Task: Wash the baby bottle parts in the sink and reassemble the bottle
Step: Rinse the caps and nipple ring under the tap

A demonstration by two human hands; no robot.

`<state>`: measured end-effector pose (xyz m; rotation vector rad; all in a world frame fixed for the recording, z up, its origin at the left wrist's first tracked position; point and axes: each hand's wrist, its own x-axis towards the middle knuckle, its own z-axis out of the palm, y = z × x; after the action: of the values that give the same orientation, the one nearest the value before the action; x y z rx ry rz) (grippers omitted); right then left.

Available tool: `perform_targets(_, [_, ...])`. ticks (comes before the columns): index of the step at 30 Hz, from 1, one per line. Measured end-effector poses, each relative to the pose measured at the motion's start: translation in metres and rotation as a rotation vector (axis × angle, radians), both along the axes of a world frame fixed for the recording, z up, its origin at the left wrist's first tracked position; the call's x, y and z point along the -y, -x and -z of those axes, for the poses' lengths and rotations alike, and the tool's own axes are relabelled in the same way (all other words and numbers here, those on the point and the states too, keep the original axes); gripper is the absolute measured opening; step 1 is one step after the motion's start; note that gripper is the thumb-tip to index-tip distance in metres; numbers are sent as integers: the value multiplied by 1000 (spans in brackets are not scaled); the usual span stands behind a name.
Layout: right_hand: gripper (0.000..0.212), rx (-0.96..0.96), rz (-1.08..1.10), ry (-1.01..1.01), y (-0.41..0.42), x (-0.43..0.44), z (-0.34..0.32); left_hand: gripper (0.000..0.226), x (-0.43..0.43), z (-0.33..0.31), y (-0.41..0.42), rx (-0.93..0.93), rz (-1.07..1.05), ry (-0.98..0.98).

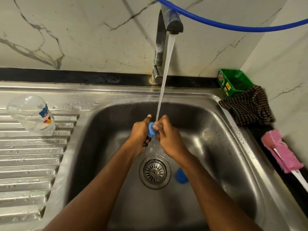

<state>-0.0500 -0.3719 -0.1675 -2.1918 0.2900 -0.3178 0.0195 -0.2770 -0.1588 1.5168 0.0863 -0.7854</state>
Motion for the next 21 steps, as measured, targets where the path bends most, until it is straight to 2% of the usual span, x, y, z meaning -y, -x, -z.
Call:
perform_targets(3, [17,-83,124,-112,-1,5,1,37,-2,2,3,5,116,18])
perform_targets(5, [9,-88,151,-49,0,10,2,31,2,1,8,8,134,35])
perform_targets(7, [3,-45,101,-2,1,11,1,30,7,-1,11,-21,77,46])
perform_targets(10, [7,32,-3,-18,2,6,-2,33,9,1,8,-46,-27,12])
perform_targets(12, [6,34,15,-56,1,0,-2,36,5,4,4,-11,-50,21])
perform_targets(14, [12,-27,113,-123,-2,2,-1,36,2,6,2,52,12,40])
perform_targets(16, [9,-70,160,-89,-1,7,1,32,0,6,4,81,108,12])
perform_targets(18, [6,-56,118,-15,1,11,2,29,4,5,7,61,129,-15])
perform_targets(21, [12,19,-1,-2,3,8,0,33,9,5,6,-9,-19,-7])
